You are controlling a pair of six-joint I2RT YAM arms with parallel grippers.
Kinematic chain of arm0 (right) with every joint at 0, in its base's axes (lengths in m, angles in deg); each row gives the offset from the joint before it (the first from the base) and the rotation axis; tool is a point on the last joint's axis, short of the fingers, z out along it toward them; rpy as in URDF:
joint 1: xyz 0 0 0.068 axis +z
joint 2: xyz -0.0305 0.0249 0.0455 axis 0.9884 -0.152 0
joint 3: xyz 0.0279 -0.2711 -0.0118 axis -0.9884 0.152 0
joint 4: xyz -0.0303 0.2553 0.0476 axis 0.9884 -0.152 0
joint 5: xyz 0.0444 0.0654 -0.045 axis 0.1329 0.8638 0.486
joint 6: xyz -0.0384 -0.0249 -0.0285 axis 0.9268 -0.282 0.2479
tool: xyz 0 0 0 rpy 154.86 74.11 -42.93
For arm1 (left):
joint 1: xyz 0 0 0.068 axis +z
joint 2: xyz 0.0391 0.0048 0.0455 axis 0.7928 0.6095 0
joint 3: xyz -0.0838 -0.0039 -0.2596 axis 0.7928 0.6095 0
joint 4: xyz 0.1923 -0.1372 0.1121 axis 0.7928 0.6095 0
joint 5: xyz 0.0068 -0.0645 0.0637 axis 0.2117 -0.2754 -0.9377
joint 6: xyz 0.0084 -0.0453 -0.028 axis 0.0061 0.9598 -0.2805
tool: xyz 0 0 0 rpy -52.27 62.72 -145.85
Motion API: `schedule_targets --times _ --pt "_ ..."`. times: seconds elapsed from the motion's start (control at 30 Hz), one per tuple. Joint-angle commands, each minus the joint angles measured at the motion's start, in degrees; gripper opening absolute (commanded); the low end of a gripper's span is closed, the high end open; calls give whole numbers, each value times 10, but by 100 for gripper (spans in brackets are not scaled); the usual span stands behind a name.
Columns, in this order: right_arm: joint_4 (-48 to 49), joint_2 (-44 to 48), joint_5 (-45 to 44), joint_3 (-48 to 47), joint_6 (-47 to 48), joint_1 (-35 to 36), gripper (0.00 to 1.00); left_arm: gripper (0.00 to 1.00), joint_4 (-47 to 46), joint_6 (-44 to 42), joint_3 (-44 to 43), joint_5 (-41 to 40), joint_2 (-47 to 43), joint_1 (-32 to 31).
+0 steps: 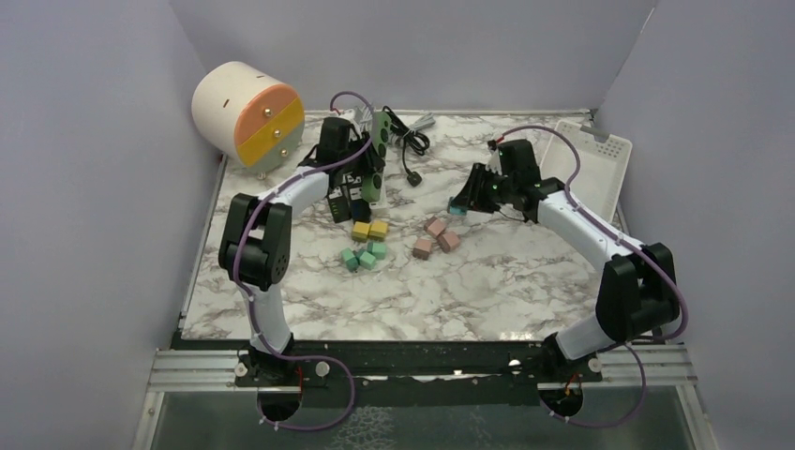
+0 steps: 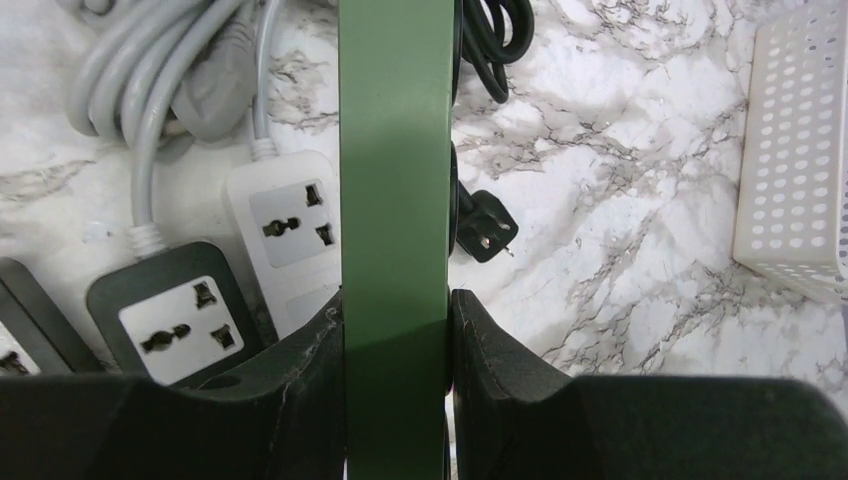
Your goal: Pull the plug off the socket
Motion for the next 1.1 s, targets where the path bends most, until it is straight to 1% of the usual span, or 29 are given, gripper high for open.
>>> schedule_targets --times 0.0,0.1,0.2,0.27,0.37,0.43,0.53,0.7,0.83,0.93,1.07 --pt "4 49 35 55 33 17 1 3 30 -47 -63 36 18 41" --pt "-11 73 18 98 34 30 1 16 45 -54 -69 36 27 61" --pt "-2 105 29 152 21 31 1 25 53 -62 -72 29 28 71" --pt "7 117 40 181 15 32 1 29 62 -69 -77 25 28 75" --pt "17 114 52 209 7 33 1 32 87 -79 -95 22 36 81" --pt "34 106 61 227 4 36 1 37 98 -84 -101 23 36 86" --pt "51 89 65 241 2 40 1 46 105 -91 -104 29 33 91" --pt "74 56 70 254 4 46 1 55 111 -100 -99 36 22 96" --pt "101 24 80 255 6 52 8 60 112 -104 -94 35 17 100" --pt "109 2 78 242 2 62 15 69 123 -105 -102 40 17 107" --pt "129 -22 67 229 -9 86 25 74 128 -104 -90 34 -5 119"
